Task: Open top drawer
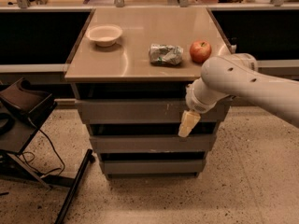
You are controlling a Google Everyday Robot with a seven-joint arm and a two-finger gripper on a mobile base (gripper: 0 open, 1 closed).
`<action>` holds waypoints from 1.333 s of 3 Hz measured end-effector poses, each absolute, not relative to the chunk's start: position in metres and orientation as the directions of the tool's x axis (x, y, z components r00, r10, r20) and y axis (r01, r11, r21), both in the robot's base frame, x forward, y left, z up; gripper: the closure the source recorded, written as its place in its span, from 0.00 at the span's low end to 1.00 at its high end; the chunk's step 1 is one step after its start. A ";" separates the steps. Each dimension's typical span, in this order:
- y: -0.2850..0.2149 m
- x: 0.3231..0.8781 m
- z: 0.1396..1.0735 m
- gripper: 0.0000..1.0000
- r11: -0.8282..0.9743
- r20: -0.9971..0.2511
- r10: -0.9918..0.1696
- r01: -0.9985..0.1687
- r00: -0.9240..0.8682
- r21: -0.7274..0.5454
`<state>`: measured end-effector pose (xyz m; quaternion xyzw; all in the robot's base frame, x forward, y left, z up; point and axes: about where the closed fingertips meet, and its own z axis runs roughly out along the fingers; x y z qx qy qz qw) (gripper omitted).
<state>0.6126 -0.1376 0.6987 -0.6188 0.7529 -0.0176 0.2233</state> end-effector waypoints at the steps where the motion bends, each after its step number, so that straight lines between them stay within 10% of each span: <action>1: -0.141 0.643 0.665 0.00 0.244 -0.292 -0.942 -0.934 -0.164 -0.260; 3: -0.136 0.652 0.626 0.00 0.252 -0.304 -0.936 -0.943 -0.180 -0.218; 4: -0.136 0.652 0.626 0.19 0.252 -0.304 -0.936 -0.943 -0.180 -0.218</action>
Offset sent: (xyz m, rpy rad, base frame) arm 0.0248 -0.0032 -0.0281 -0.0169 0.0436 -0.0130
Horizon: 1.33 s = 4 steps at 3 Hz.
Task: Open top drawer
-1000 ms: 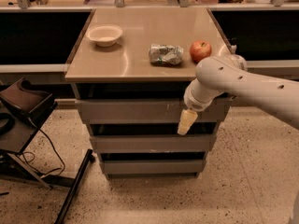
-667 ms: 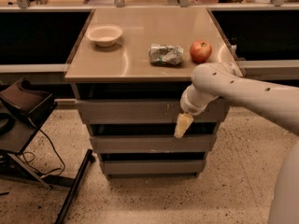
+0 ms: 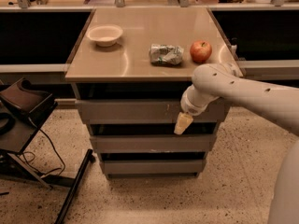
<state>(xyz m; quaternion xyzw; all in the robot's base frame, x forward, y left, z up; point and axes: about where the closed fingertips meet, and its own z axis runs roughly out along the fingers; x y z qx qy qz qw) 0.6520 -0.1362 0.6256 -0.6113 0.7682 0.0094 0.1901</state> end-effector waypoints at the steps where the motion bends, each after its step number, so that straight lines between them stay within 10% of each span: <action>1: -0.136 0.652 0.626 0.43 0.252 -0.304 -0.936 -0.943 -0.180 -0.218; 4: -0.136 0.652 0.642 1.00 0.252 -0.303 -0.936 -0.943 -0.180 -0.219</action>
Offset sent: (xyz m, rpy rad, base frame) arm 0.0000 0.0000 0.0000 0.0000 0.0000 0.0000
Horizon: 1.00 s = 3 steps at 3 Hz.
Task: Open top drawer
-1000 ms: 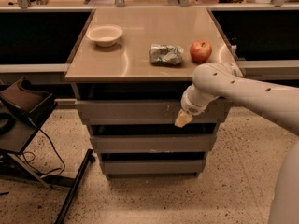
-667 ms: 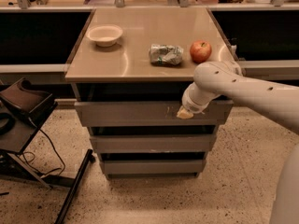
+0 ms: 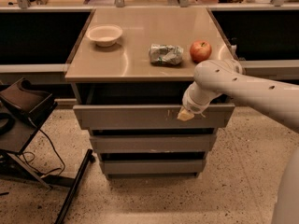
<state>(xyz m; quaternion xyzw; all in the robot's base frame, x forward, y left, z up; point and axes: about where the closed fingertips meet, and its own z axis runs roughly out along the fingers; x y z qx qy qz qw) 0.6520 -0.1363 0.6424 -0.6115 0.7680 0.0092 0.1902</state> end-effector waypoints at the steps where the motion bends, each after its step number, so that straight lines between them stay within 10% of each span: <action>1: -0.143 0.620 0.647 1.00 0.245 -0.316 -0.935 -0.938 -0.161 -0.247; 3: -0.142 0.612 0.643 1.00 0.232 -0.312 -0.938 -0.941 -0.149 -0.248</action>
Offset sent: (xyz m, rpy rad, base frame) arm -0.3967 -0.0903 -0.0955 0.0771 0.0014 -0.0685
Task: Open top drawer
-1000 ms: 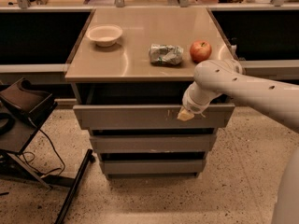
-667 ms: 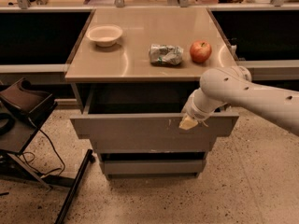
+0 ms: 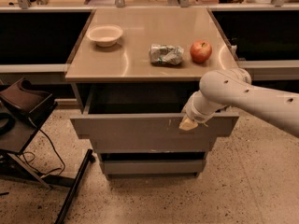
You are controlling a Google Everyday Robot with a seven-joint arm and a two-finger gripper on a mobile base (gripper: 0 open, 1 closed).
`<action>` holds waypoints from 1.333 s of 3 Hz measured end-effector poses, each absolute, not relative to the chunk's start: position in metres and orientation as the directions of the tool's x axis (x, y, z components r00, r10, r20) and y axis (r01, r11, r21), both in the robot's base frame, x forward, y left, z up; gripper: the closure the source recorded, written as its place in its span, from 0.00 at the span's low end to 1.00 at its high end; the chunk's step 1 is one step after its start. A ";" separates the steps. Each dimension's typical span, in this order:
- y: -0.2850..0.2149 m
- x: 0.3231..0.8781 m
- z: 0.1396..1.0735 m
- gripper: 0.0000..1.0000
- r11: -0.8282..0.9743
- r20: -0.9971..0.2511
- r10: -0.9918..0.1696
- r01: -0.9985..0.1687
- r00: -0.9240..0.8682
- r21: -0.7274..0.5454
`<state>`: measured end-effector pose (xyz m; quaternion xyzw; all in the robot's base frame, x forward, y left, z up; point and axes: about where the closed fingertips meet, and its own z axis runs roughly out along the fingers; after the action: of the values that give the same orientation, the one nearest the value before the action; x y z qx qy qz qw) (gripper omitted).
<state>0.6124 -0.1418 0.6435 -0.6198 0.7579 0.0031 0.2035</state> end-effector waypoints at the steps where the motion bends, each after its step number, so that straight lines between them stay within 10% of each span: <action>1: -0.142 0.576 0.643 1.00 0.232 -0.338 -0.931 -0.935 -0.134 -0.268; 4: -0.139 0.538 0.642 1.00 0.223 -0.357 -0.927 -0.936 -0.117 -0.273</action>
Offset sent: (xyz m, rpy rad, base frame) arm -0.2956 -0.0408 -0.1207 0.1013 -0.0233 -0.0148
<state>0.5378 -0.1393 0.6419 -0.6232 0.7472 0.0100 0.2306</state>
